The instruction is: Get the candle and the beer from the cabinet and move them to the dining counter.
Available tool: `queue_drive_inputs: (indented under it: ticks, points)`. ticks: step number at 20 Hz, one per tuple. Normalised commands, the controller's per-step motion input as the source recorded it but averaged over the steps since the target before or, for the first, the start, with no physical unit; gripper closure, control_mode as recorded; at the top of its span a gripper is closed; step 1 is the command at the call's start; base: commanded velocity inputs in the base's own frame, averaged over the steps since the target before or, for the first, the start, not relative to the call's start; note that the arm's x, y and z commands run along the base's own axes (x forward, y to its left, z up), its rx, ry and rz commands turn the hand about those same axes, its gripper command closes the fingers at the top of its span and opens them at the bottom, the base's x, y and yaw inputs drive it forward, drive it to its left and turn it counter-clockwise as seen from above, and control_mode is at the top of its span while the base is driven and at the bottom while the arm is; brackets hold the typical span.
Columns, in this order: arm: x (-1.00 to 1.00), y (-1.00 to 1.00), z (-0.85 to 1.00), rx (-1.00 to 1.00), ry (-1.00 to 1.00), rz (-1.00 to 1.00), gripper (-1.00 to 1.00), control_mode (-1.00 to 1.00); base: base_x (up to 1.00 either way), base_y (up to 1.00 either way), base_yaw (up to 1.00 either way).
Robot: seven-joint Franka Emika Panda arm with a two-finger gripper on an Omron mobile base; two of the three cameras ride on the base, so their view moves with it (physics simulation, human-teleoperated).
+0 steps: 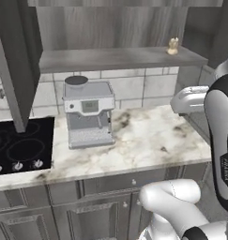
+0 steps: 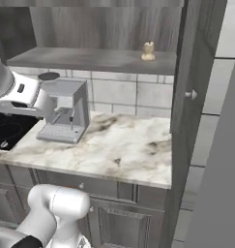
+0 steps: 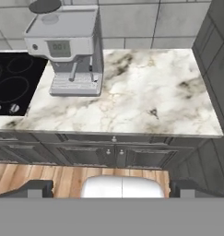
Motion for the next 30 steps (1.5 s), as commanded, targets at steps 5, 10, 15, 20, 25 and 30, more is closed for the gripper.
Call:
queue_drive_inputs:
  ticks: [5,10,15,20,25,30]
  points:
    - [0.00,0.00,0.00,0.00,0.00,0.00,-1.00,1.00,0.21,-0.49,0.00]
    - [0.00,0.00,0.00,0.00,0.00,0.00,-1.00,1.00,0.29,-0.21,-0.04]
    - [0.00,0.00,0.00,0.00,0.00,0.00,-1.00,1.00,0.24,0.02,-0.13]
    - [0.00,0.00,0.00,0.00,0.00,0.00,-1.00,1.00,0.29,0.07,-0.16]
    - [0.00,0.00,0.00,0.00,0.00,0.00,-1.00,1.00,0.25,0.14,-0.17]
    - [0.00,0.00,0.00,0.00,0.00,0.00,-1.00,1.00,0.32,0.22,-0.16]
